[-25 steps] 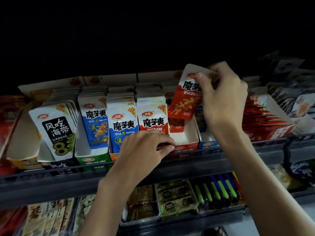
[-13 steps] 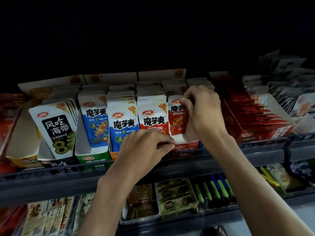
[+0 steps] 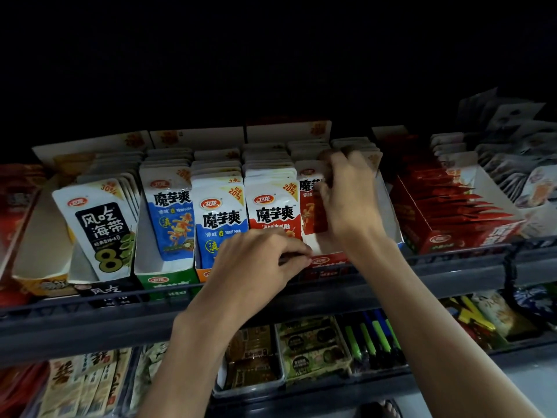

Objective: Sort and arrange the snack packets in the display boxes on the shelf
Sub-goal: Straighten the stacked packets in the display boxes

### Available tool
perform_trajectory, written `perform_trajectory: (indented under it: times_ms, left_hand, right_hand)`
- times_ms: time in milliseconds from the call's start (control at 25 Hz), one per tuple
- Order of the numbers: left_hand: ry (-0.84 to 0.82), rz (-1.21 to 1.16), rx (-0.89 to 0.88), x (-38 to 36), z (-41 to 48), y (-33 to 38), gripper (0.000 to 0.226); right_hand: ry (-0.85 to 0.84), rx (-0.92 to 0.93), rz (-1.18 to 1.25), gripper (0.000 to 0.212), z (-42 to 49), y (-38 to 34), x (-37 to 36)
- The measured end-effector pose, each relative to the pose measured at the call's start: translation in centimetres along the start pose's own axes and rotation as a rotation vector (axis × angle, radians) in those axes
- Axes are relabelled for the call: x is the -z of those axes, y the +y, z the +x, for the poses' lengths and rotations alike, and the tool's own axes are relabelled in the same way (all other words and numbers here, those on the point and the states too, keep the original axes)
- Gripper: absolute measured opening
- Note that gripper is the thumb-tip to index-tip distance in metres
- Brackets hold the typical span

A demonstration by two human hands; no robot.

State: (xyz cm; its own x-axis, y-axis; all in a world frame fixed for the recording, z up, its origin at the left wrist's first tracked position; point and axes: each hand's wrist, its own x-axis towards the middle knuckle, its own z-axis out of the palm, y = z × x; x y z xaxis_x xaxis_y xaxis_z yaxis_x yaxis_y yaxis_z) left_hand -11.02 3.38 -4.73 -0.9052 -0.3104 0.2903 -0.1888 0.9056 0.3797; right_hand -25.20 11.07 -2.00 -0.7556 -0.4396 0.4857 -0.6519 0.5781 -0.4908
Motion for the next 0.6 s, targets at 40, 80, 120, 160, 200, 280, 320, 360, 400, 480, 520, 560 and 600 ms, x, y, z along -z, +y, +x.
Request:
perform_trajectory:
  times_ms: [40, 80, 120, 160, 200, 280, 320, 360, 400, 480, 520, 560, 600]
  left_hand:
    - [-0.008, -0.001, 0.001, 0.0, 0.0, 0.0, 0.025]
    - [-0.015, -0.003, 0.004, 0.1, 0.0, 0.0, 0.025]
    - [-0.021, -0.004, 0.007, 0.1, 0.0, 0.0, 0.026]
    - [-0.025, -0.004, 0.009, 0.2, 0.0, 0.0, 0.026]
    - [-0.029, -0.003, 0.012, 0.2, 0.0, 0.0, 0.026]
    - [-0.038, -0.001, 0.018, 0.2, 0.0, 0.0, 0.026]
    - [-0.041, -0.001, 0.019, 0.2, 0.1, 0.0, 0.026]
    - [-0.042, -0.004, 0.019, 0.2, 0.1, 0.0, 0.025]
    - [-0.041, -0.006, 0.018, 0.2, 0.1, 0.0, 0.025]
    - [-0.039, -0.006, 0.016, 0.1, 0.1, 0.0, 0.024]
    - [-0.037, -0.007, 0.014, 0.1, 0.2, 0.0, 0.023]
    - [-0.035, -0.010, 0.013, 0.1, 0.2, 0.0, 0.023]
    - [-0.035, -0.013, 0.011, 0.1, 0.2, -0.1, 0.023]
  right_hand:
    - [-0.007, 0.009, -0.014, 0.042, -0.2, -0.2, 0.1]
    - [-0.004, 0.022, -0.020, 0.047, -0.2, -0.3, 0.1]
    - [0.003, 0.033, -0.027, 0.049, -0.3, -0.2, 0.1]
    - [-0.003, 0.038, -0.025, 0.044, -0.2, 0.0, -0.1]
    - [-0.036, 0.030, 0.011, 0.035, -0.1, 0.4, -0.3]
    - [-0.164, 0.099, 0.002, 0.020, 0.0, 1.2, -0.8]
    - [-0.221, 0.163, -0.036, 0.022, -0.1, 1.6, -1.2]
    - [-0.280, 0.210, -0.075, 0.021, -0.1, 1.8, -1.4]
    - [-0.307, 0.232, -0.137, 0.020, -0.1, 1.8, -1.6]
    - [-0.324, 0.249, -0.340, 0.022, -0.3, 1.5, -2.0]
    - [-0.324, 0.270, -0.416, 0.025, -0.4, 1.4, -2.2]
    - [-0.322, 0.294, -0.465, 0.026, -0.3, 1.3, -2.3]
    - [-0.307, 0.317, -0.498, 0.028, -0.4, 1.2, -2.3]
